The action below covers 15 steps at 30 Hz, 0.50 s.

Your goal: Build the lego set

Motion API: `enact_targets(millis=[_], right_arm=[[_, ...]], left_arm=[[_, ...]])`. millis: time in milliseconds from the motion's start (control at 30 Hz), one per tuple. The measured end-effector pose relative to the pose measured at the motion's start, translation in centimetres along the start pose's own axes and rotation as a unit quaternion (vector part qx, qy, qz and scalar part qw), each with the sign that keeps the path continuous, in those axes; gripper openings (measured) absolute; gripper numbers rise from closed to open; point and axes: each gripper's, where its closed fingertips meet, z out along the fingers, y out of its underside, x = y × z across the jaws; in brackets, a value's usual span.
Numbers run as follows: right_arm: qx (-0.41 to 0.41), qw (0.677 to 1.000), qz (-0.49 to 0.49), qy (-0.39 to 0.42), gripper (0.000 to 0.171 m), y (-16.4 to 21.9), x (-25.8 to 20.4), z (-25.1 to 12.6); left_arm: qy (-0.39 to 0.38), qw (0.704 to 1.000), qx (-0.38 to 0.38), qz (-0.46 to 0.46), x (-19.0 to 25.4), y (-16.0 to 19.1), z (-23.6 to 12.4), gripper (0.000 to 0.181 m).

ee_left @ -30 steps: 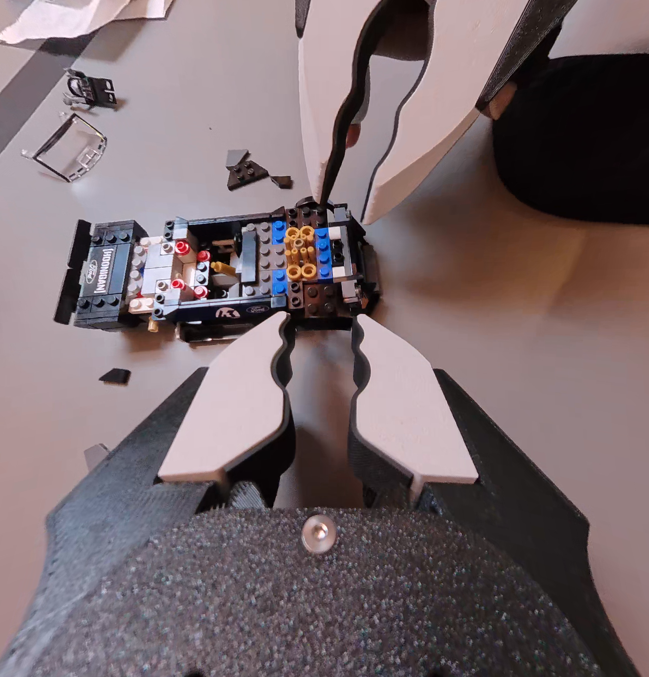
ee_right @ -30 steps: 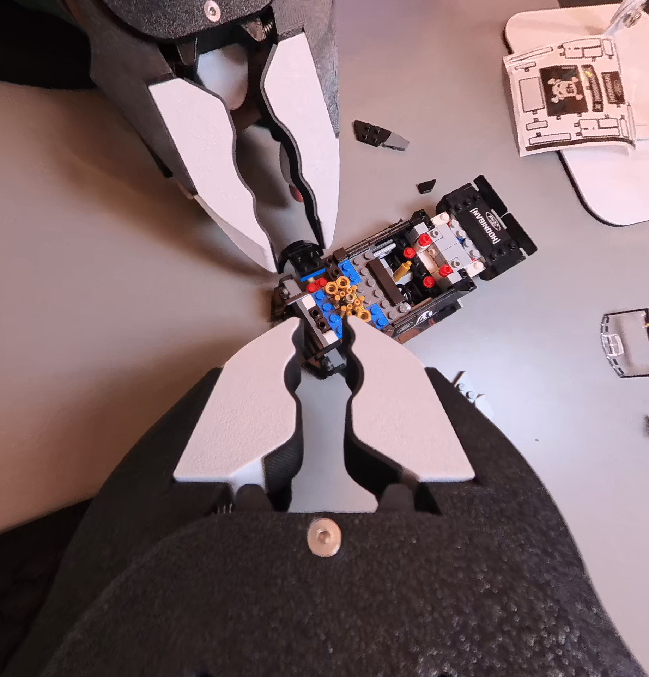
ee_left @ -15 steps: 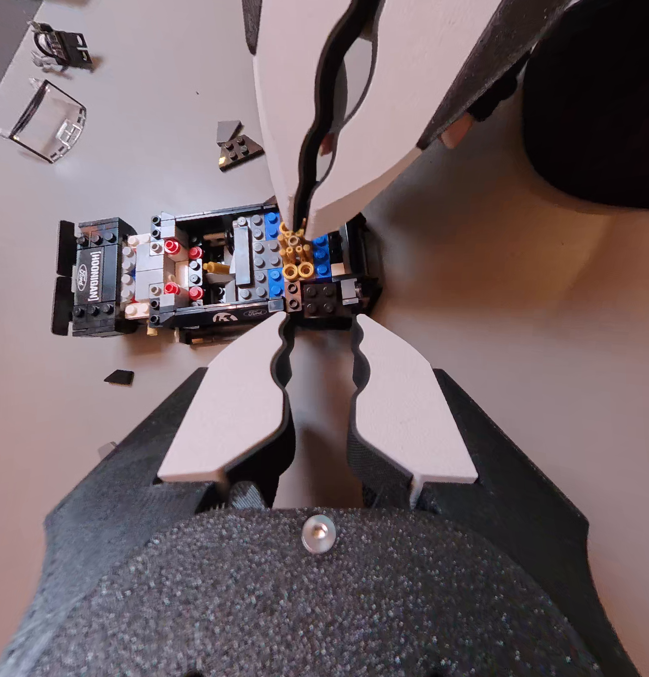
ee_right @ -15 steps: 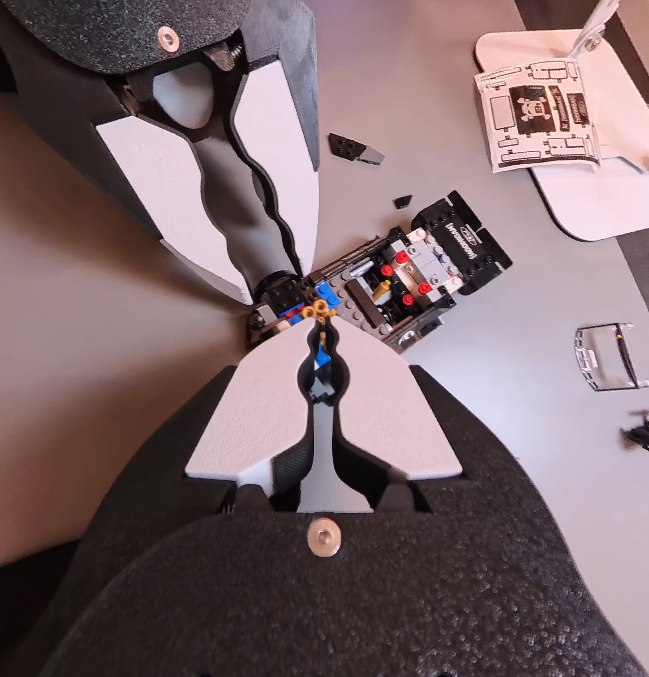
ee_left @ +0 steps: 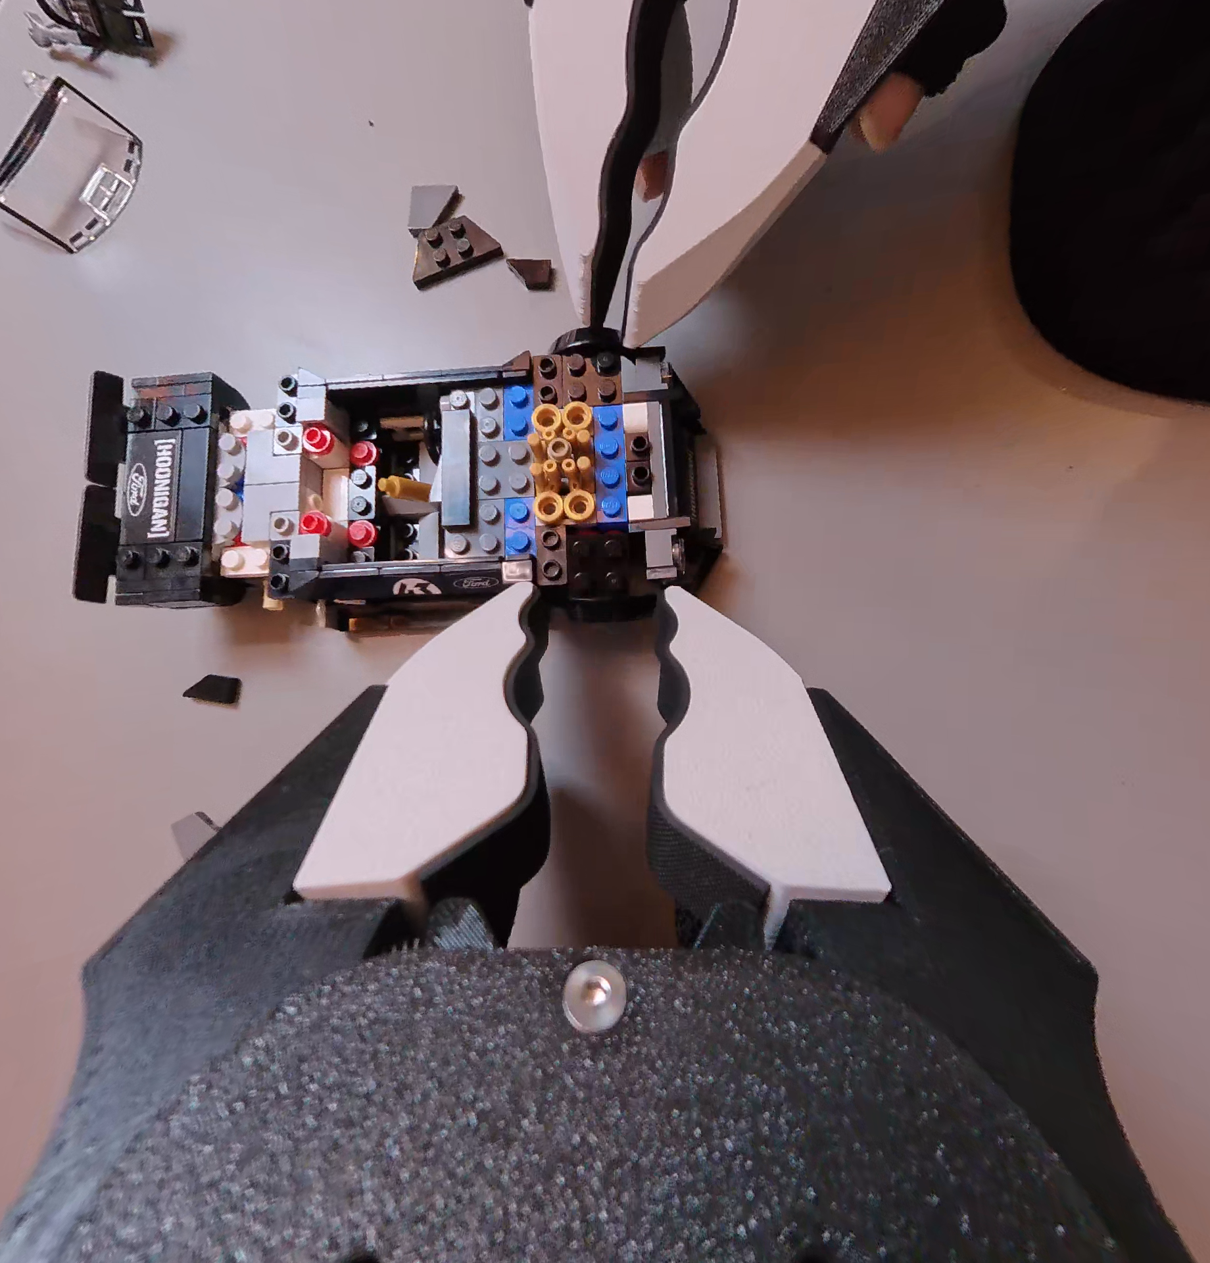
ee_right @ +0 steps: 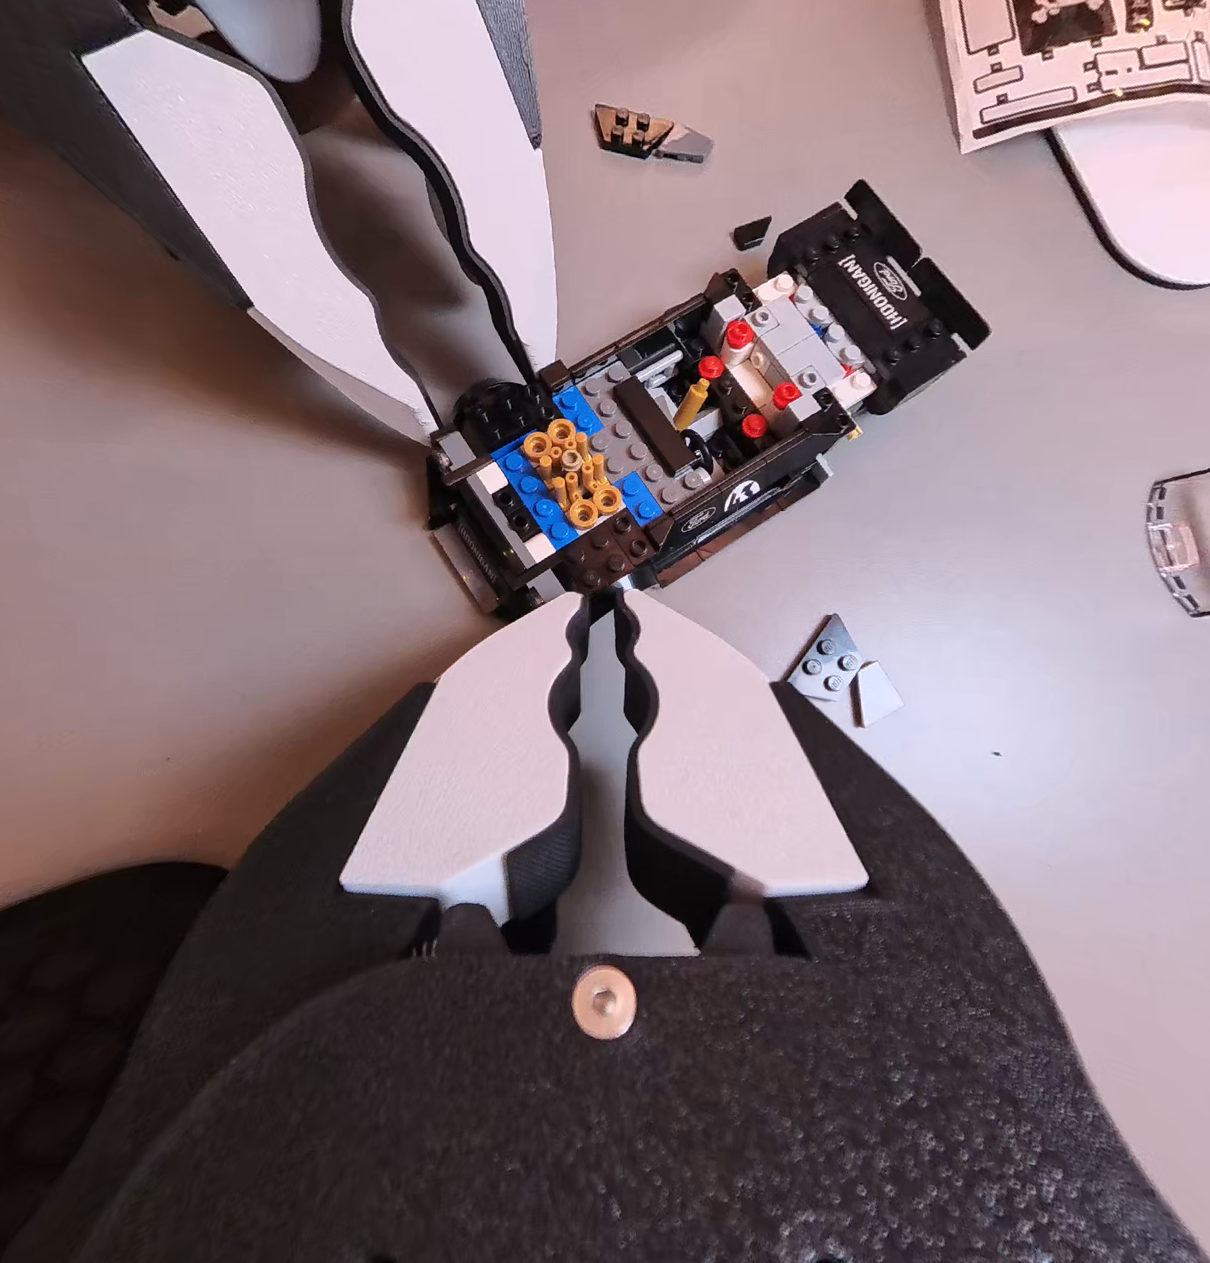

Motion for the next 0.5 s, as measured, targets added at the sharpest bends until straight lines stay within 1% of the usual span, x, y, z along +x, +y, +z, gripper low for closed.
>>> enact_targets(millis=[167,267,433,500], right_arm=[[0.011,1.0,0.012,-0.01,0.007,-0.1,-0.2,0.0],[0.012,1.0,0.006,0.004,0.007,-0.4,0.0,-0.1],[0.029,0.999,-0.031,0.01,0.009,-2.6,-1.3,-0.5],[0.044,0.999,-0.03,0.004,0.011,-3.5,-2.0,-0.2]], left_arm=[[0.003,1.0,0.001,0.015,-0.1,0.1,-0.1,0.03],[0.005,1.0,0.006,0.024,0.0,-0.1,-0.3,0.03],[-0.005,0.999,0.017,0.038,0.0,-0.3,-0.8,0.03],[-0.013,0.999,0.029,0.044,-0.1,-0.5,-1.2,0.03]])
